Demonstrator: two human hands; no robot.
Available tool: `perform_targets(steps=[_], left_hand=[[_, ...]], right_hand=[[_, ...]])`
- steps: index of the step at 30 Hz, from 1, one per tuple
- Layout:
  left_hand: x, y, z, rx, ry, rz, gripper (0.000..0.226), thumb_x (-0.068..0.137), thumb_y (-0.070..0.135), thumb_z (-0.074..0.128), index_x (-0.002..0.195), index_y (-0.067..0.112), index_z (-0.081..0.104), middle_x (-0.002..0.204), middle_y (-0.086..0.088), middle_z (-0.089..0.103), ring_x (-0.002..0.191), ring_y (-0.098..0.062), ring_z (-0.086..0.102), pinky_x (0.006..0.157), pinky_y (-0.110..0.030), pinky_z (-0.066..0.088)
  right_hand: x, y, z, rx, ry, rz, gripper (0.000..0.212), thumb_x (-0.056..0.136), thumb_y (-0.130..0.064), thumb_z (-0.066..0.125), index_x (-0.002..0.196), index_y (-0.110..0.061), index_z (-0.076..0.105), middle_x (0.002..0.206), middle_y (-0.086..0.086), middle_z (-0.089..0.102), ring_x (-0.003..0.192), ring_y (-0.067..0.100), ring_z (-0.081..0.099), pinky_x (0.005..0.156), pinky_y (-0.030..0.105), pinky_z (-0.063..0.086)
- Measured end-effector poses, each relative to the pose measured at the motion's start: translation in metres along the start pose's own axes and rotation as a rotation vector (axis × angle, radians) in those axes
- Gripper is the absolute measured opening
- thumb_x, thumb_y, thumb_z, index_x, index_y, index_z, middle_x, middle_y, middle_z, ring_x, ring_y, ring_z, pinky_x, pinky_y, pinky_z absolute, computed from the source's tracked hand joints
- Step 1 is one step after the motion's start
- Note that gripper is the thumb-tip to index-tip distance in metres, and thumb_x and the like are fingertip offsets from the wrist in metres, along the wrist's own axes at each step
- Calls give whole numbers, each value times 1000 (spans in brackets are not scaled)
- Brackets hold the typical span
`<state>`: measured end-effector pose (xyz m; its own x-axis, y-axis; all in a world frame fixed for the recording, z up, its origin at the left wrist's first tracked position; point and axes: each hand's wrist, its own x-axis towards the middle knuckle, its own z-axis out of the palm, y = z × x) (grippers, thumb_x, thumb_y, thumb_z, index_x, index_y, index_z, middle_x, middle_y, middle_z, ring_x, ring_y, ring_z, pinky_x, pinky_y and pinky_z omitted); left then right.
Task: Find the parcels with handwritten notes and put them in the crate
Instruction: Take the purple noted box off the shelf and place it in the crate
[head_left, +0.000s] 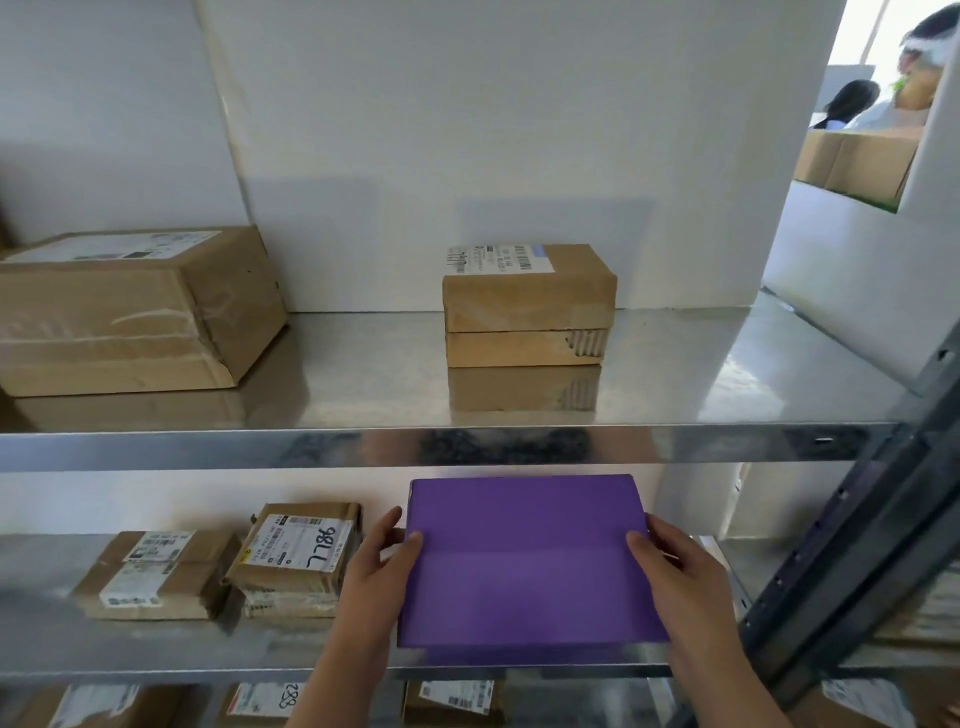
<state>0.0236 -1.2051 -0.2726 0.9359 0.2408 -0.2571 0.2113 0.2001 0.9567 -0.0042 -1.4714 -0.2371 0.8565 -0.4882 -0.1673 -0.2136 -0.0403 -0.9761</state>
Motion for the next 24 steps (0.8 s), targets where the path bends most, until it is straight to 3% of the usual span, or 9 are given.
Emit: perform_targets(steps=[4,8,12,14,17,19,22,24], left_hand=[[-6,-6,-6,39,-27,24,28,97,23,64,123,31,69,113,-3,75,97,-28,74,80,-45,62],[-12,-4,-6,52,-29,50,31,96,22,64,124,33,69,112,0,75,97,-27,73,89,-51,59],[-20,1,-5,-80,-9,-3,10,96,23,63,100,28,72,101,-3,72,85,-24,66,77,-43,55],[-24,6,-6,-139,-4,-24,16,97,32,60,91,23,71,94,-5,73,82,-19,65,71,-35,50],[-25,9,-8,-180,-13,-49,29,98,42,55,103,20,73,98,0,79,96,-18,71,78,-37,52],[-25,9,-8,-219,-51,-81,33,97,42,57,111,17,73,103,-6,78,98,-25,73,82,-39,55],[-25,8,-12,-270,-107,-123,32,94,29,61,120,12,69,108,-17,76,91,-32,72,75,-40,59],[-24,6,-16,-294,-126,-126,33,92,20,63,124,13,67,113,-20,74,91,-35,71,69,-39,61]], right_hand=[[-8,14,-6,12,4,-41,20,94,-17,67,113,-21,72,102,0,73,90,20,68,67,29,51],[-9,24,-7,94,-2,-16,14,95,-11,64,103,-19,72,106,4,73,93,25,67,69,30,49],[-14,23,-9,226,-8,82,12,99,-18,57,96,-21,68,103,8,71,82,25,65,66,33,50],[-18,17,-10,258,-20,99,20,100,-25,54,91,-20,70,97,11,74,80,25,66,68,35,51],[-23,9,-12,302,-47,106,35,100,-33,48,79,-27,76,86,0,78,81,20,70,74,38,55],[-22,8,-13,310,-65,115,38,101,-38,47,79,-27,75,85,-1,79,80,18,72,74,38,55],[-21,12,-14,275,-93,118,30,98,-46,52,97,-25,74,94,6,80,86,30,75,81,50,58],[-22,14,-14,264,-111,114,29,93,-46,60,108,-24,72,97,10,79,85,36,76,76,52,60]])
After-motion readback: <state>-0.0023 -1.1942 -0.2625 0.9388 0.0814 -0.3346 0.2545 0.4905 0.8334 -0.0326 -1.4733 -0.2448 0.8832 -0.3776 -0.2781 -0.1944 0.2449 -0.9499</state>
